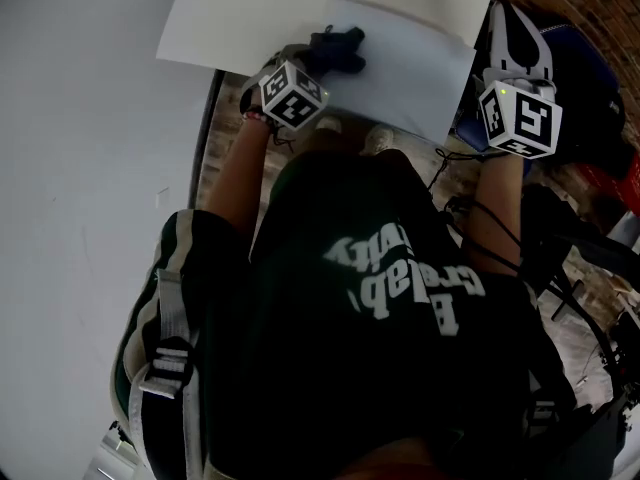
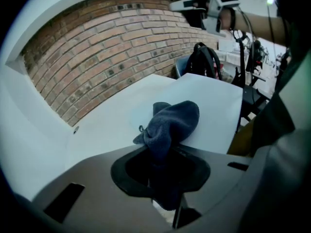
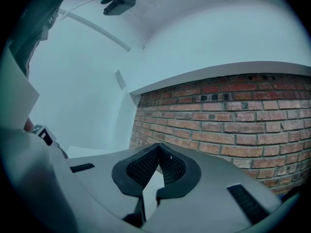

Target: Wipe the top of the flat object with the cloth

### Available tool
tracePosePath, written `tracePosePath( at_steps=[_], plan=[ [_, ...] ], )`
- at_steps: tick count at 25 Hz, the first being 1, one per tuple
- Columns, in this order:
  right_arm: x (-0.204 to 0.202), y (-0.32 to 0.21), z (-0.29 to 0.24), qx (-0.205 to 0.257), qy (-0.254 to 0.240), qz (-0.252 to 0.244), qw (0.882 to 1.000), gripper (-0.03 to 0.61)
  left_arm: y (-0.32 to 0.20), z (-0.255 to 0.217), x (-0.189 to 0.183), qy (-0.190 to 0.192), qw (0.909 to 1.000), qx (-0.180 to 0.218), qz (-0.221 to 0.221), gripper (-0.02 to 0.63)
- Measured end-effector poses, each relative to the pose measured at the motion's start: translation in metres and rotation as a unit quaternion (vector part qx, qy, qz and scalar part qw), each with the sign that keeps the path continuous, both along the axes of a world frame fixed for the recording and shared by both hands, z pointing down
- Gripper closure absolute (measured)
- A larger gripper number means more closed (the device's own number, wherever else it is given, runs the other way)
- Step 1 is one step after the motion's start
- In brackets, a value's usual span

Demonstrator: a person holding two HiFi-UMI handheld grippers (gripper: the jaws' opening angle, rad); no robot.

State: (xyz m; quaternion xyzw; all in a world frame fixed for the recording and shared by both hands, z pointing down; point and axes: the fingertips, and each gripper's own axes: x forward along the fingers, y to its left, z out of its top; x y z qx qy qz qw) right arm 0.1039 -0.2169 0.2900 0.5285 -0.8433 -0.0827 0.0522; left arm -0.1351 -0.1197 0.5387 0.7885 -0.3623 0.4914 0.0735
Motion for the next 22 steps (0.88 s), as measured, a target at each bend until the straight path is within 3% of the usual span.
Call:
tracePosePath(
  at_steps=[3, 9, 15, 22],
  plan=[
    [0.001, -0.001, 0.001, 0.000, 0.003, -0.002, 1.000, 0.584, 0.027, 0.002, -0.003, -0.014, 0.9994, -0.021, 0.025, 0.543],
    [0.014, -0.004, 0.012, -0.010, 0.006, 0.003, 1.000, 0.584, 0.067, 0.004, 0.001, -0.008, 0.9932, -0.084, 0.080, 0.543],
    [0.021, -0.005, 0.015, -0.013, 0.012, 0.007, 1.000, 0.584, 0.067, 0.006, 0.003, -0.012, 0.9924, -0.089, 0.084, 0.543],
    [0.034, 0.000, 0.013, -0.009, 0.016, 0.023, 1.000, 0.584, 0.066, 0.005, 0.023, -0.018, 0.9882, -0.084, 0.127, 0.543]
  ],
)
